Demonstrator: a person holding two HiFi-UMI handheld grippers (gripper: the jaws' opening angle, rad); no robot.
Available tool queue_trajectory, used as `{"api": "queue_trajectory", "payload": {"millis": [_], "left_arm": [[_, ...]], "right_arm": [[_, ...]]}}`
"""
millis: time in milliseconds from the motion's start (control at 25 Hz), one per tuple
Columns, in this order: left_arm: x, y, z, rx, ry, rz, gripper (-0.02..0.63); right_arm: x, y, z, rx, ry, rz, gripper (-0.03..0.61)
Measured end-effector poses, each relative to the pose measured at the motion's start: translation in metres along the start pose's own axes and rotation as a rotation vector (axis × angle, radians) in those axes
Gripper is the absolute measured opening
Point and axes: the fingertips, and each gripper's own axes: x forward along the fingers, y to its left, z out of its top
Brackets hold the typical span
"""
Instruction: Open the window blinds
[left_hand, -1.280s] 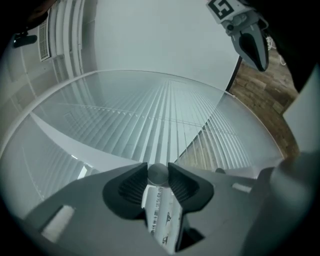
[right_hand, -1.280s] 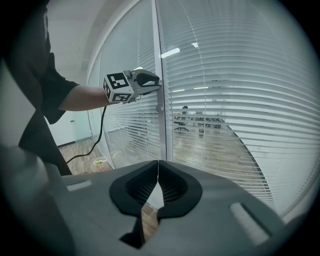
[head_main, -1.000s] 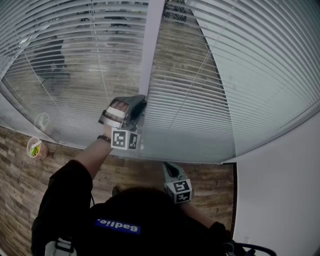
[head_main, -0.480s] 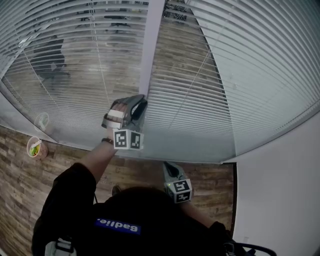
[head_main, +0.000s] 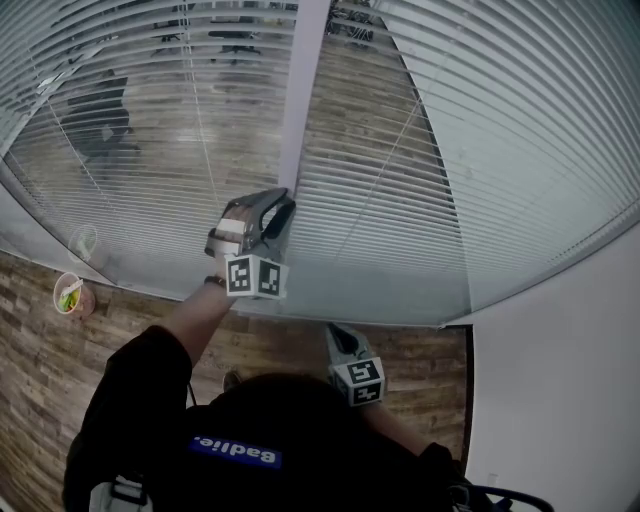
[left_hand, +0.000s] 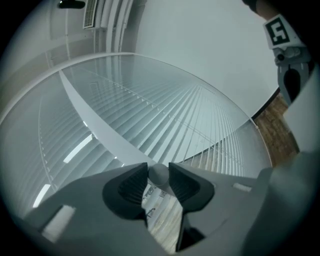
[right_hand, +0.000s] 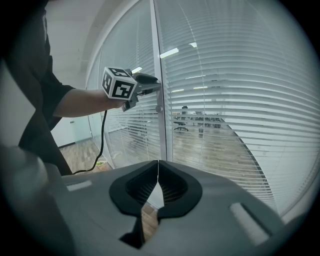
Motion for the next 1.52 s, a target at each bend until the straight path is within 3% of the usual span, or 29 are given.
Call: {"api": "queue_trajectory", "payload": {"millis": [120, 360, 480, 560, 1280, 1520], "left_arm": [[0.0, -0.003, 0.0, 0.098, -0.012, -0.039, 0.123], [-0.002, -0.012, -0.009, 0.417, -0.026, -0.118, 0.16], [-0.003, -0.009, -0.008, 0.462, -0.039, -0.119, 0.142], [-0.003, -0.007, -0.006, 0.446, -0.04, -0.112, 0.115], [-0.001, -0.002, -0.005, 0.08, 0.01, -0.009, 0.117], [-0.001, 0.0, -0.005, 0.013, 0.018, 0.009, 0.117]], "right_arm": [[0.0, 0.0, -0.001, 0.002, 0.002, 0.003, 0.006], [0.001, 0.001, -0.002, 0.006, 0.007, 0.009, 0.008], [0.001, 0.001, -0.003, 0.007, 0.007, 0.009, 0.006], [0.001, 0.001, -0.003, 0.011, 0.006, 0.008, 0.005], [0.003, -0.002, -0.003, 0.015, 0.004, 0.004, 0.003], [0.003, -0.002, -0.004, 0.015, 0.008, 0.007, 0.003]]}}
